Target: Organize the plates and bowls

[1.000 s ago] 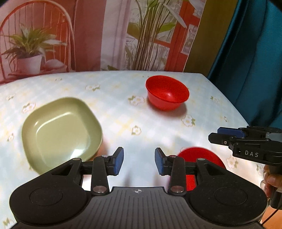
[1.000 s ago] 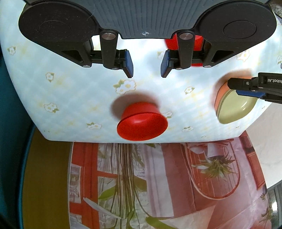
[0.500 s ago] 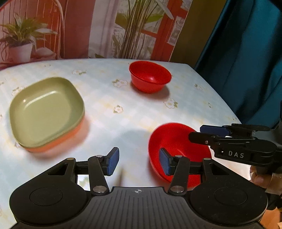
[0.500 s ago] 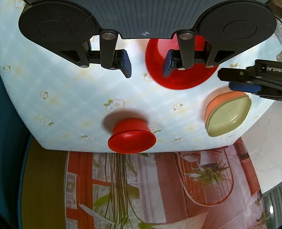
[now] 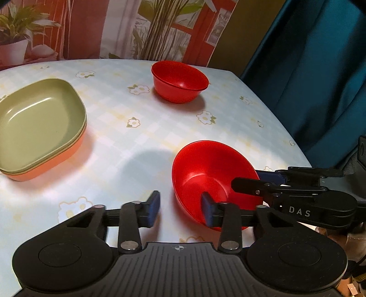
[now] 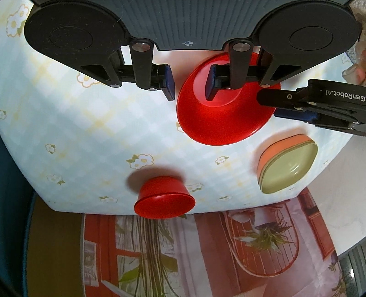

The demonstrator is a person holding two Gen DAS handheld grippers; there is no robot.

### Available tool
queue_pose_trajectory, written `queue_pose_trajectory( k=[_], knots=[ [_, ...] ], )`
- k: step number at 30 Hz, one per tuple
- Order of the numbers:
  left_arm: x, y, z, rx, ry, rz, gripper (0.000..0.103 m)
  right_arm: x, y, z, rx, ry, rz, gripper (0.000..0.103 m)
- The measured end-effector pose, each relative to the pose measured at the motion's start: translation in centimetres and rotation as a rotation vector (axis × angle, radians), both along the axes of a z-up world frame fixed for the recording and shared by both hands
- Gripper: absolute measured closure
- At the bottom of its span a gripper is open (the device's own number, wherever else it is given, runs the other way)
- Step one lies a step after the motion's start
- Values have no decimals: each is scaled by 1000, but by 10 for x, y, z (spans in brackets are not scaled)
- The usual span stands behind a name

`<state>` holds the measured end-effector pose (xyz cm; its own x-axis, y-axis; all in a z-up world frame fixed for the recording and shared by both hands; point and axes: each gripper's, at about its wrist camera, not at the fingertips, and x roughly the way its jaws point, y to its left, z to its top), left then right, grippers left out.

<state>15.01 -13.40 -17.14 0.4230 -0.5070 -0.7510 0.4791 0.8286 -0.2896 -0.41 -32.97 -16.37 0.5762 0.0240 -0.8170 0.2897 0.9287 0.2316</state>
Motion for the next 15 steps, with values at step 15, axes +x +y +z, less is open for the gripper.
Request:
queue_pose_trajectory(
  k=[15],
  knots=[
    [-2, 2, 2, -4, -2, 6, 80, 7, 2, -1, 8, -10, 14, 90]
  ],
)
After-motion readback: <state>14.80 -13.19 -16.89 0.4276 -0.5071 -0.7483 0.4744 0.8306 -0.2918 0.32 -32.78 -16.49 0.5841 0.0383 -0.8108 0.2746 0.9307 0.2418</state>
